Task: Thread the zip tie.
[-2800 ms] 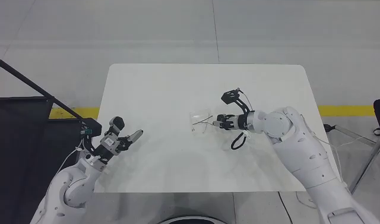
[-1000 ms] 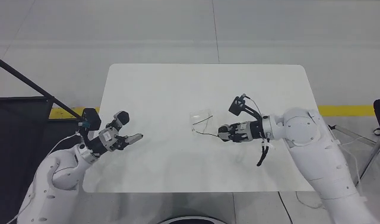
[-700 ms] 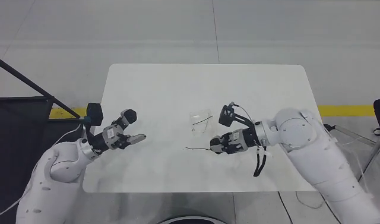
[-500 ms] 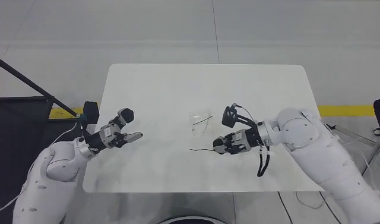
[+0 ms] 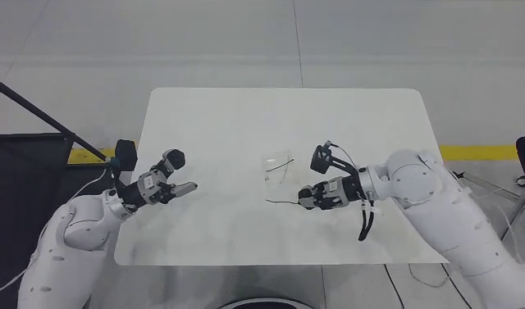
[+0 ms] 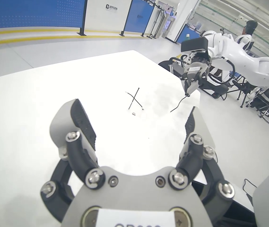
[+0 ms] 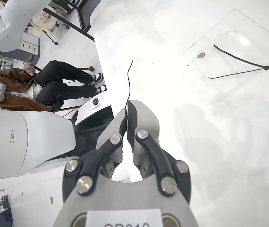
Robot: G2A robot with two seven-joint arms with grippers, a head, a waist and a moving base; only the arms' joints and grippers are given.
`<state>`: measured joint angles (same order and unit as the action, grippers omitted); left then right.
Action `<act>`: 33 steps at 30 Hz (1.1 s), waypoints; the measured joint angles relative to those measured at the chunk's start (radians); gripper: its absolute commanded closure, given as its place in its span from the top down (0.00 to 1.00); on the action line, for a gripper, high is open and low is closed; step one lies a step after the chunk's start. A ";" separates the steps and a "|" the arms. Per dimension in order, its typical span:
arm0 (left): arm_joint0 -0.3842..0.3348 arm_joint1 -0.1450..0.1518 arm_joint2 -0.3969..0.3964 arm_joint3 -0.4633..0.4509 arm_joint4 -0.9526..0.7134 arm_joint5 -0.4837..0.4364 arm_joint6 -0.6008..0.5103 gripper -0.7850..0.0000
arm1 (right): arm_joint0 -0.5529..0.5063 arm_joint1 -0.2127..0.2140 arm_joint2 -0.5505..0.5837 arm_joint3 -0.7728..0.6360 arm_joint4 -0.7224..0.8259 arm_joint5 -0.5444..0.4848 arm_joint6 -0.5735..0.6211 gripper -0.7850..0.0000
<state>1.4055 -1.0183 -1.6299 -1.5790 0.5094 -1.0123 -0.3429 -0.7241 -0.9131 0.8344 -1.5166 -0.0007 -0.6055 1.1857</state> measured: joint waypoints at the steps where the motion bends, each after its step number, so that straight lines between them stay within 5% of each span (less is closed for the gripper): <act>1: 0.001 0.000 0.001 -0.003 0.001 0.002 0.000 1.00 | 0.002 -0.001 -0.002 -0.002 0.004 -0.004 0.006 0.00; 7: -0.014 0.007 0.048 -0.068 0.035 0.000 -0.005 1.00 | 0.041 0.001 -0.055 -0.036 0.075 0.025 0.054 0.00; 14: -0.036 0.052 0.159 -0.183 0.121 0.000 0.015 1.00 | 0.127 0.012 -0.139 -0.058 0.202 0.075 0.104 0.00; 26: -0.103 0.176 0.342 -0.186 0.241 0.000 0.112 1.00 | 0.249 0.019 -0.277 -0.077 0.228 0.087 0.117 0.00; 33: -0.105 0.181 0.344 -0.182 0.247 0.000 0.118 1.00 | 0.249 0.019 -0.275 -0.077 0.228 0.088 0.117 0.00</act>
<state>1.3008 -0.8372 -1.2855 -1.7607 0.7568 -1.0123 -0.2247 -0.4755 -0.8944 0.5590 -1.5939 0.2276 -0.5178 1.3025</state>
